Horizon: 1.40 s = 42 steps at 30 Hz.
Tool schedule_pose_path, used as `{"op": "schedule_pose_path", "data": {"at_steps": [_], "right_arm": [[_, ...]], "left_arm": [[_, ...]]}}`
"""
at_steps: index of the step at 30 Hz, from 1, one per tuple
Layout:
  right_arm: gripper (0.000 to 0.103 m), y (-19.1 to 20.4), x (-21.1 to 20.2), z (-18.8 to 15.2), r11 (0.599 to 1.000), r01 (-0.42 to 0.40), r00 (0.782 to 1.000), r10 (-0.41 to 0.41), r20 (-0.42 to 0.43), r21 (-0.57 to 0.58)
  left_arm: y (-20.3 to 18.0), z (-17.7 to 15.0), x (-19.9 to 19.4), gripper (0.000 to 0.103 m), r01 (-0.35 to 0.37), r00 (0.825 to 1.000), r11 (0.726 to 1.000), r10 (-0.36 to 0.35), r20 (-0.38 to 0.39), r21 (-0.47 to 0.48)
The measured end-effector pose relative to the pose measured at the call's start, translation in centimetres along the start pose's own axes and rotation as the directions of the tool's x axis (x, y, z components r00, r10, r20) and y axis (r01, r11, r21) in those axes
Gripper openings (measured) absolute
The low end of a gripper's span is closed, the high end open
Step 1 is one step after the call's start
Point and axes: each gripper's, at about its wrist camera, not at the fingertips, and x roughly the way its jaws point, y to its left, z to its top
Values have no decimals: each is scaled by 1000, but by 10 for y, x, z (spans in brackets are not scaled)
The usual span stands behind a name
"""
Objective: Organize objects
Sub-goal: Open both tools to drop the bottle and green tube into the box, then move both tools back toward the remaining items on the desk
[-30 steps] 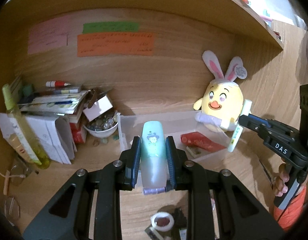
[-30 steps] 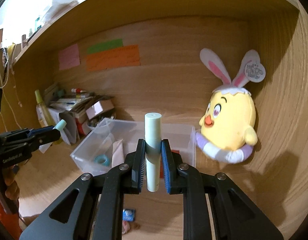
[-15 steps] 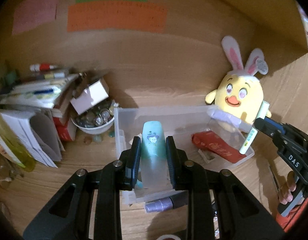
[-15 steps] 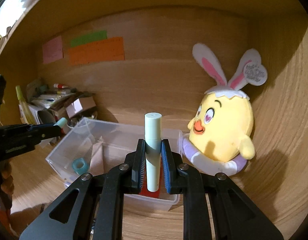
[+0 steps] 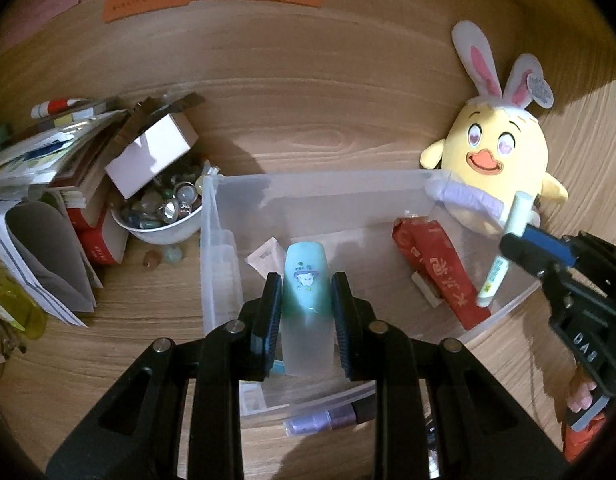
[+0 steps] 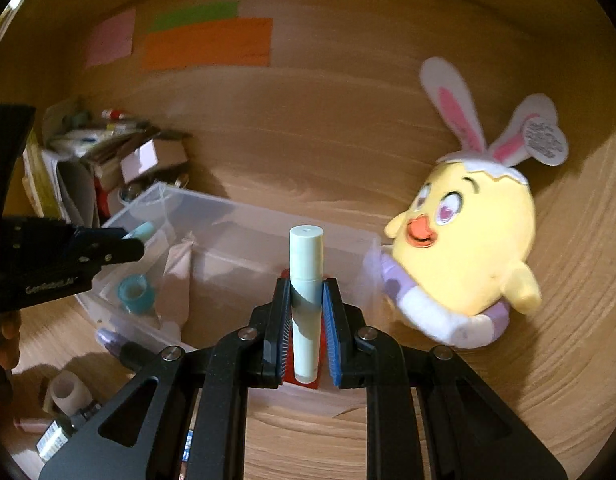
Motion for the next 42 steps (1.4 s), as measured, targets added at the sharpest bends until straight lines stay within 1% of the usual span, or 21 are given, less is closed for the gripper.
{"op": "schedule_pose_path", "data": {"at_steps": [6, 8, 10, 12, 16, 18, 22, 23, 24, 26, 27, 29, 32, 34, 36, 39, 42], "right_arm": [[14, 15, 12, -3, 999, -41, 999, 40, -37, -25], [14, 18, 14, -3, 998, -58, 997, 57, -48, -27], [14, 20, 17, -4, 997, -71, 996, 70, -58, -24], [15, 22, 20, -4, 997, -80, 994, 79, -70, -19], [15, 24, 24, -5, 996, -86, 993, 84, -88, -15], [15, 23, 25, -6, 996, -86, 992, 84, -91, -10], [15, 21, 25, -6, 997, -72, 993, 71, -97, -7], [18, 20, 25, -6, 998, -70, 993, 70, -99, -4], [23, 19, 24, -6, 998, -67, 993, 66, -97, -2], [31, 18, 21, -6, 999, -51, 995, 51, -86, 1], [33, 18, 20, -6, 999, -51, 995, 51, -84, 1], [33, 17, 15, -6, 999, -54, 995, 54, -79, 5], [35, 18, 7, -7, 998, -61, 996, 61, -72, 11], [38, 17, -2, -9, 997, -70, 996, 71, -61, 15], [44, 18, -12, -12, 997, -78, 996, 79, -48, 15], [51, 20, -26, -19, 995, -97, 995, 98, -36, 20], [53, 23, -37, -28, 993, -118, 992, 119, -33, 27]], "left_arm": [[1, -1, 1, 25, -10, 1000, 1000, 10, 1, -2], [2, -1, -2, 27, -11, 1000, 1000, 11, 6, -1], [2, -1, -6, 33, -7, 1000, 1000, 7, 13, 0], [3, -1, -13, 44, -6, 1000, 1000, 6, 22, -3], [5, -1, -27, 55, 5, 999, 1000, -4, 39, -8], [6, -3, -35, 63, 5, 999, 1000, -5, 46, -10], [8, -10, -47, 67, 1, 998, 1000, -1, 55, -1], [9, -12, -50, 69, -4, 998, 1000, 3, 56, 4], [10, -14, -52, 71, -8, 998, 1000, 8, 57, 5], [10, -19, -57, 73, -14, 998, 1000, 13, 60, 10], [9, -21, -59, 74, -14, 998, 1000, 14, 59, 12], [9, -26, -64, 74, -23, 998, 1000, 22, 59, 19], [8, -32, -70, 78, -35, 997, 999, 33, 64, 29], [8, -38, -74, 81, -43, 997, 999, 41, 66, 32], [9, -44, -77, 84, -45, 997, 999, 43, 62, 31], [10, -53, -80, 85, -48, 998, 998, 47, 50, 26], [11, -63, -82, 85, -56, 998, 998, 55, 37, 29]]}}
